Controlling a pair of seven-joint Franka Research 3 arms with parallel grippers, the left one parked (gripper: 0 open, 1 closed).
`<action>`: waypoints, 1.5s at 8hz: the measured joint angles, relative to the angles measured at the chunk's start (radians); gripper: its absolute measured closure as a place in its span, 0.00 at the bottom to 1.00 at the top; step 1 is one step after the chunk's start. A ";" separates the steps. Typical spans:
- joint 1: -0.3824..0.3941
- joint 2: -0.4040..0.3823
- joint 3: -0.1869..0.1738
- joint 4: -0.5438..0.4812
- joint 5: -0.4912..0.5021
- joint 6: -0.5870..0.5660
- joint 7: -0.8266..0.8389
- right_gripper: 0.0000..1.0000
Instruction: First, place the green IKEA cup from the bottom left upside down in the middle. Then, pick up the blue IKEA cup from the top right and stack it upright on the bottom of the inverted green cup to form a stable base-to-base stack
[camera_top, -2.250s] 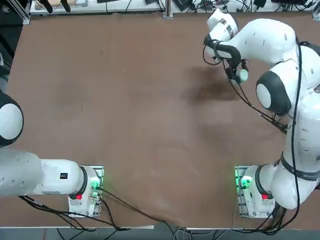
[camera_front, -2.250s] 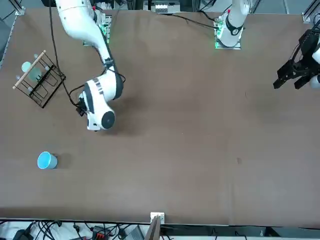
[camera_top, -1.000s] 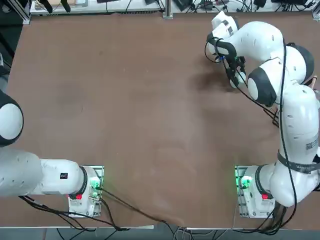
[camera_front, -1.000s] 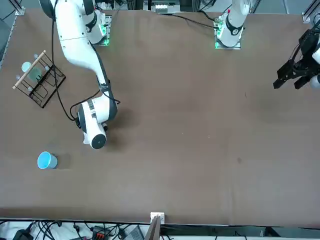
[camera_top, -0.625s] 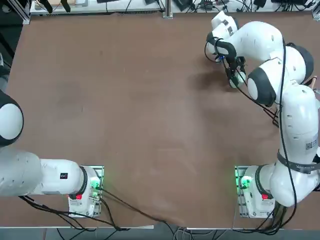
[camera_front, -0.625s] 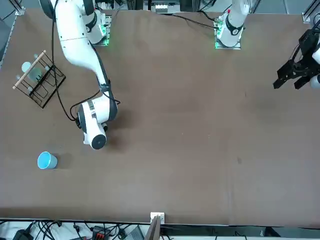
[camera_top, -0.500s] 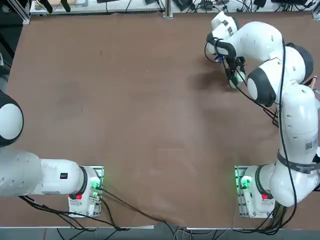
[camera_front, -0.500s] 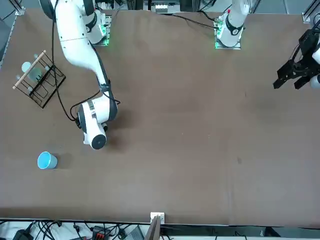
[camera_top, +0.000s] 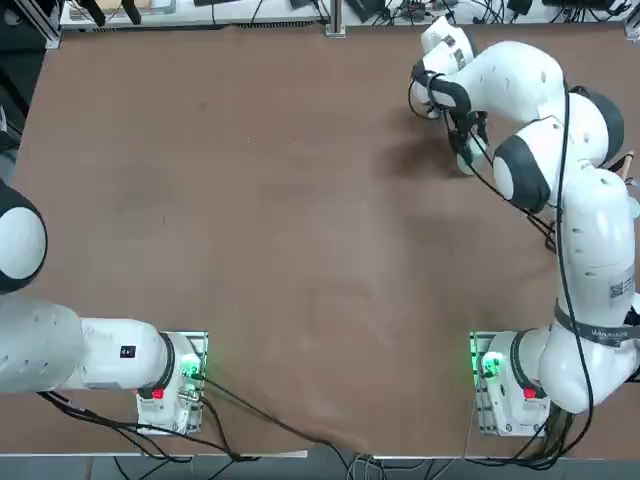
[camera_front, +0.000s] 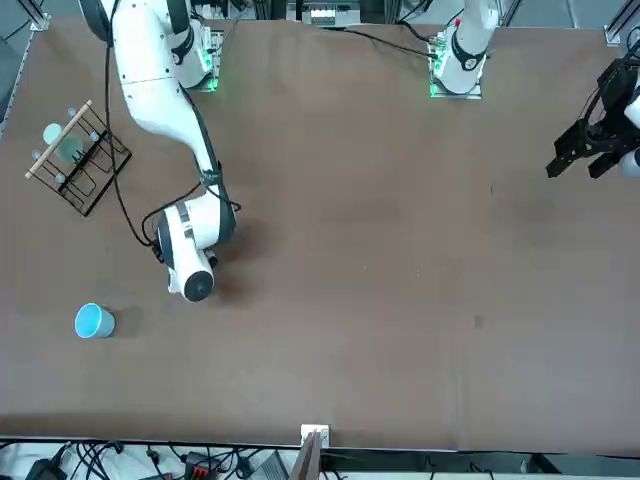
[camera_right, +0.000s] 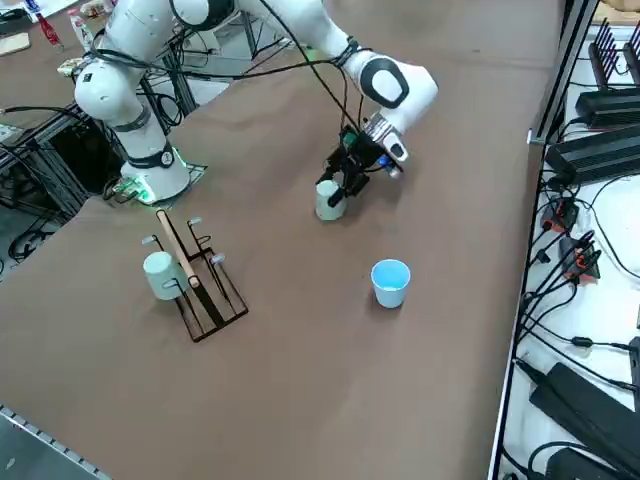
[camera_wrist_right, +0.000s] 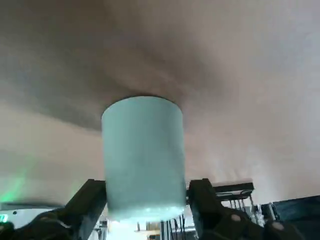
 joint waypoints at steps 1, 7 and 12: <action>0.002 -0.003 0.001 0.047 0.000 0.000 0.000 0.00; 0.007 -0.150 -0.009 0.148 0.048 -0.071 -0.091 0.00; -0.194 -0.195 -0.028 0.209 0.137 0.052 -0.221 0.00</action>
